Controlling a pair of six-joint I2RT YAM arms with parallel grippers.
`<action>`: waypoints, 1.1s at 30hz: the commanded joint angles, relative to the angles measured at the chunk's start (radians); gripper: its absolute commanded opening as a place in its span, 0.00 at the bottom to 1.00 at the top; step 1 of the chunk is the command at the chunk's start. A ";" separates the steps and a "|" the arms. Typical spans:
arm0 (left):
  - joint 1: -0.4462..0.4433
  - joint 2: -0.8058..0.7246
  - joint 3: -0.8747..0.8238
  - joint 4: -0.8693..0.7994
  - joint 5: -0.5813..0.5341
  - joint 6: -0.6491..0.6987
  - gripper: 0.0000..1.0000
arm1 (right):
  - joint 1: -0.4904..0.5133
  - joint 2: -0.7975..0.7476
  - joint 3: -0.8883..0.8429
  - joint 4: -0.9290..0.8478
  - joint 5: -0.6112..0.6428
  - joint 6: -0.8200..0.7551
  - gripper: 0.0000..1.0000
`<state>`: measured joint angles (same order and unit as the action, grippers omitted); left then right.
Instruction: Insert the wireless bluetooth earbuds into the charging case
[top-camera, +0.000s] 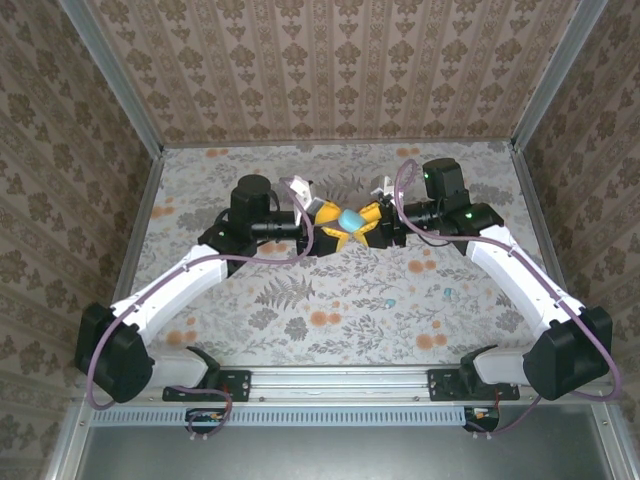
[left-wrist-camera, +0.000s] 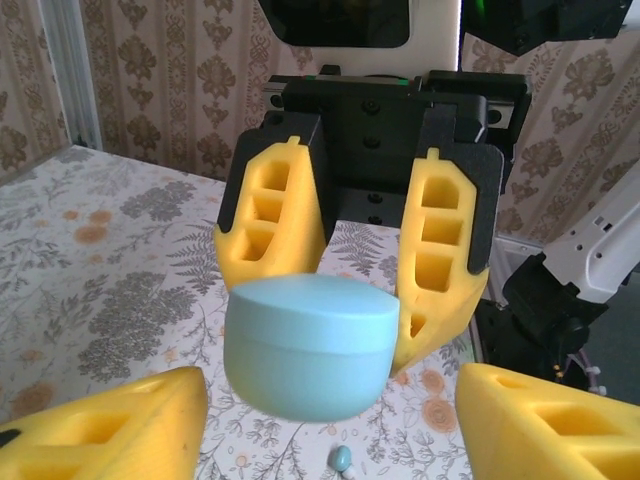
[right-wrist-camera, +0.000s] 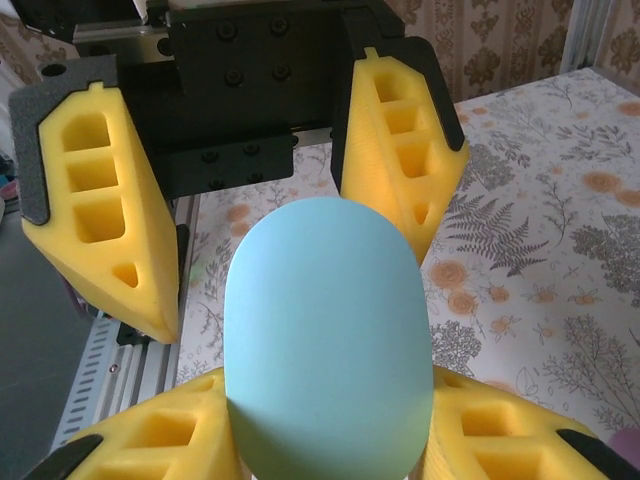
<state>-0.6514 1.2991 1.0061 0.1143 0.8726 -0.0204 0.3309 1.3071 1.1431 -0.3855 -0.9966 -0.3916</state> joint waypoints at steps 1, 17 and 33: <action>-0.009 0.011 0.036 -0.024 0.039 0.035 0.60 | 0.009 -0.023 0.003 0.008 -0.022 -0.038 0.30; -0.027 0.036 0.070 -0.050 0.019 0.056 0.47 | 0.012 -0.023 0.003 0.009 -0.029 -0.050 0.30; -0.032 0.045 0.078 -0.054 0.018 0.060 0.47 | 0.014 -0.013 0.015 -0.021 -0.017 -0.078 0.30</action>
<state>-0.6678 1.3338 1.0431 0.0647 0.8684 0.0193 0.3363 1.3060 1.1431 -0.3866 -1.0019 -0.4400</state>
